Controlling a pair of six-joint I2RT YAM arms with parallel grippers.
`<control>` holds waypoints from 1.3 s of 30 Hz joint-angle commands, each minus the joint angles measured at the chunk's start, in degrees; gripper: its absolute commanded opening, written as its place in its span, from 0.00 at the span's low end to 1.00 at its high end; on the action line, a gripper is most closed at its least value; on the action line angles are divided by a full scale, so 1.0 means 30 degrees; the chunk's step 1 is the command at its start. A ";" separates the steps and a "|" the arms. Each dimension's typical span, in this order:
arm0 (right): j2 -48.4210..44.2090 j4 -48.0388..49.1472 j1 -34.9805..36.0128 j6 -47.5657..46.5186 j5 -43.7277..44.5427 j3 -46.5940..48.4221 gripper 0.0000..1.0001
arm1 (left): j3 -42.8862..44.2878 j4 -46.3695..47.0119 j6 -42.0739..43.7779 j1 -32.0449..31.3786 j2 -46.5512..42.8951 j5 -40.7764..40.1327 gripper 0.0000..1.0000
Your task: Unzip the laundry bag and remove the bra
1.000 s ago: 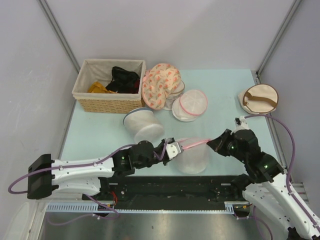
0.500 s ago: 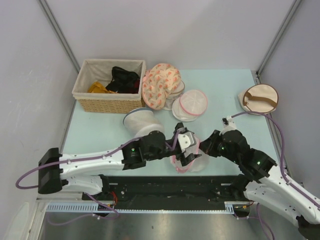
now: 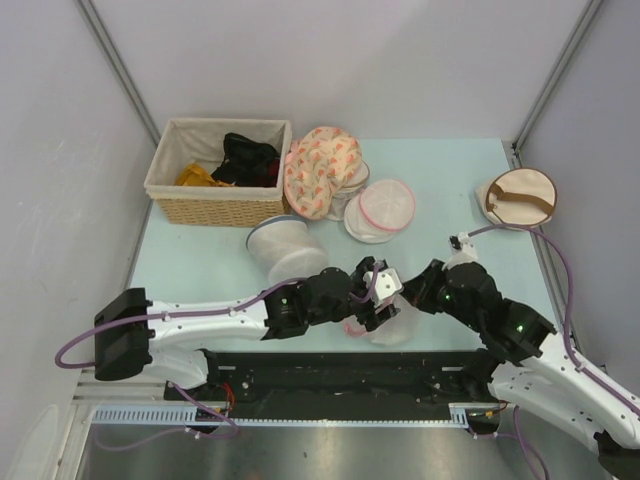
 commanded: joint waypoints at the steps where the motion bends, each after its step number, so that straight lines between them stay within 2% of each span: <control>1: -0.0624 -0.0209 -0.0155 0.0289 0.0760 0.0328 0.00 | -0.0594 0.0945 -0.0243 -0.0118 -0.0321 -0.0714 0.72; 4: -0.0946 -0.0648 -0.0243 0.0347 0.0994 0.0503 0.00 | -0.0682 0.0886 -0.0155 -0.0118 -0.0145 -0.1211 0.56; 7: -0.1385 -0.1205 -0.0418 0.0201 0.1462 0.0912 0.00 | -0.0624 0.0798 0.0050 -0.0118 -0.0261 -0.1359 0.18; 8: -0.1416 -0.1410 -0.0564 0.0114 0.1696 0.1059 0.00 | -0.0624 0.0624 0.0225 -0.0147 -0.0320 -0.1446 0.00; 11: -0.1679 -0.2084 -0.1323 -0.0530 0.1786 0.1616 0.00 | -0.0828 0.0476 0.0751 -0.0147 -0.0729 -0.1710 0.00; 16: -0.2090 -0.3579 -0.3256 -0.2197 0.2138 0.1940 0.00 | -0.2759 0.1906 0.1661 -0.0118 -0.3305 -0.2353 0.00; 21: -0.1681 -0.3903 -0.5629 -0.3284 0.0442 0.1677 0.00 | -0.4080 0.2235 0.2102 -0.0059 -0.5036 -0.2355 0.00; 28: -0.1915 -0.2995 -0.5927 -0.3169 -0.1345 0.1647 0.00 | -0.4872 0.2087 0.1284 -0.0059 -0.5682 -0.2151 0.00; 29: -0.1828 -0.2820 -0.5927 -0.3081 -0.1552 0.1646 0.00 | -0.4698 0.2000 0.1165 -0.0059 -0.5624 -0.1715 0.09; 30: -0.1595 -0.2702 -0.5927 -0.2994 -0.1815 0.1646 0.00 | -0.4522 0.1797 0.1019 -0.0059 -0.5507 -0.1363 0.55; 31: -0.1447 -0.2585 -0.5898 -0.2935 -0.2398 0.1675 0.00 | -0.4346 0.1679 0.0931 -0.0059 -0.5332 -0.0982 0.71; 33: -0.1125 -0.2116 -0.5839 -0.2817 -0.2783 0.1675 0.00 | -0.3410 0.1299 0.0871 -0.0059 -0.4659 -0.0218 0.90; 39: -0.0919 -0.1412 -0.5722 -0.2555 -0.3048 0.1647 0.00 | -0.0802 0.0944 -0.0065 -0.0059 -0.2493 0.0428 0.91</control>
